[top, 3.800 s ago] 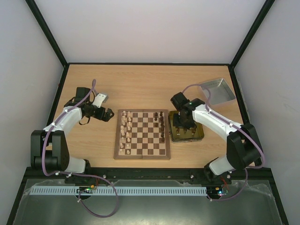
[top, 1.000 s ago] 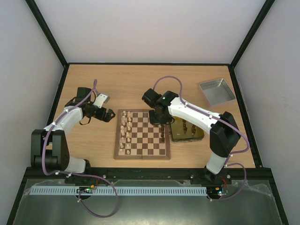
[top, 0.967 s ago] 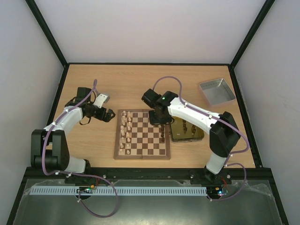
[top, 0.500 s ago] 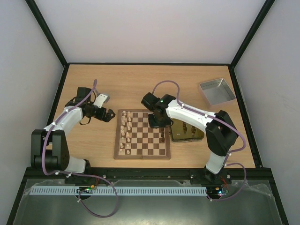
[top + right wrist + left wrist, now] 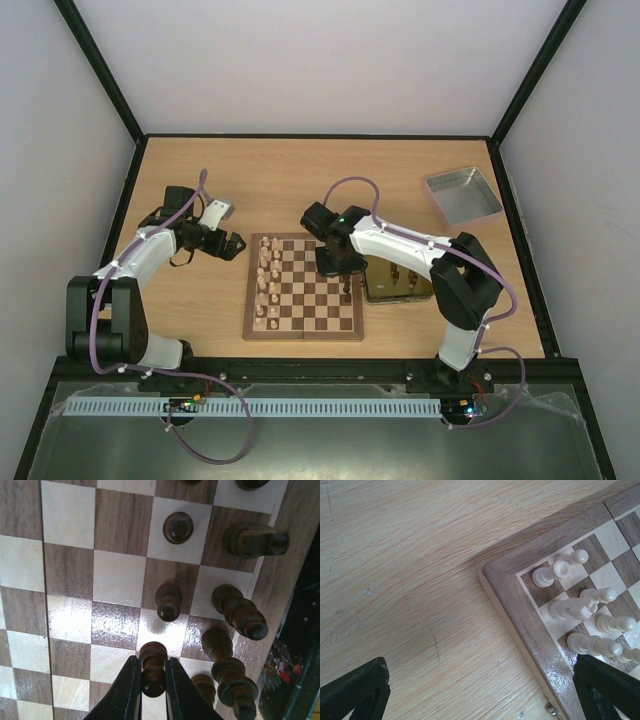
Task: Set up the chess pieces on the board
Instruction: Place the chess piece on the chessboard, then pick up the chess piece from the storage box.
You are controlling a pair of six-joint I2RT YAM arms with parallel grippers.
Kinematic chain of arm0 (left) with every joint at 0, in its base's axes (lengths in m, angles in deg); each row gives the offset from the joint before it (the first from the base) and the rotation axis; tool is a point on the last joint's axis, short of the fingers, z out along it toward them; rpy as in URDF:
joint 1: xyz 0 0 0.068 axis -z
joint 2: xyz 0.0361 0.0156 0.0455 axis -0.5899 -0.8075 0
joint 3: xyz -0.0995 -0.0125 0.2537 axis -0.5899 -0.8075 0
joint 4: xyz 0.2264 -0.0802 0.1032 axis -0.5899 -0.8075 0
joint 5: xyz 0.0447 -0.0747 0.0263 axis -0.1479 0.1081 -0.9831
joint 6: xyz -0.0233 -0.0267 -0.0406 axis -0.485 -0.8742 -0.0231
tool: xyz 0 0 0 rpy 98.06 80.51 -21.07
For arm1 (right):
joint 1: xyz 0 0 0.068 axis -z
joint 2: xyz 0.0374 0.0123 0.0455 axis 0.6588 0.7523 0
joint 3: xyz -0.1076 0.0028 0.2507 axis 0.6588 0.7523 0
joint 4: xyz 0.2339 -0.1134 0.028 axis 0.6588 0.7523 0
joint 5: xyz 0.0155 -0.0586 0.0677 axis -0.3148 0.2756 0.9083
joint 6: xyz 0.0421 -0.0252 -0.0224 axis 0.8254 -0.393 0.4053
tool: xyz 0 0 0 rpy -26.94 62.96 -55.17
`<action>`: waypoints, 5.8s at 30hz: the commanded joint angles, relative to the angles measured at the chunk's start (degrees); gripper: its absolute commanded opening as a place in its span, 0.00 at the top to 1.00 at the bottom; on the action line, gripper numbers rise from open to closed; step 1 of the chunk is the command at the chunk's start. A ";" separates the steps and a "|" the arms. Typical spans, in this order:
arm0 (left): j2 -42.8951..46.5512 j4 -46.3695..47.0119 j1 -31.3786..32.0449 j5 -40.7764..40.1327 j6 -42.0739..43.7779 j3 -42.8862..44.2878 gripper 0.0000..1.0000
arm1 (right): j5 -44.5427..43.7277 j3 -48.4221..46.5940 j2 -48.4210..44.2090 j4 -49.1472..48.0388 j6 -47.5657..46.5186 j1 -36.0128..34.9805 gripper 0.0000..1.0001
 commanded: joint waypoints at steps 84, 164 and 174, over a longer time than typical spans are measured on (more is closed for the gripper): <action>-0.18 -0.50 0.29 0.93 0.60 -0.65 0.00 | -5.23 -2.28 4.91 -1.35 -1.60 1.28 0.81; 0.55 -0.25 0.26 0.07 0.09 -0.58 0.00 | -4.70 8.86 -14.46 -1.19 -4.07 19.18 0.80; 0.55 -0.36 0.29 0.22 0.11 -0.53 0.00 | -5.53 10.73 -11.04 -4.03 -4.64 22.77 0.79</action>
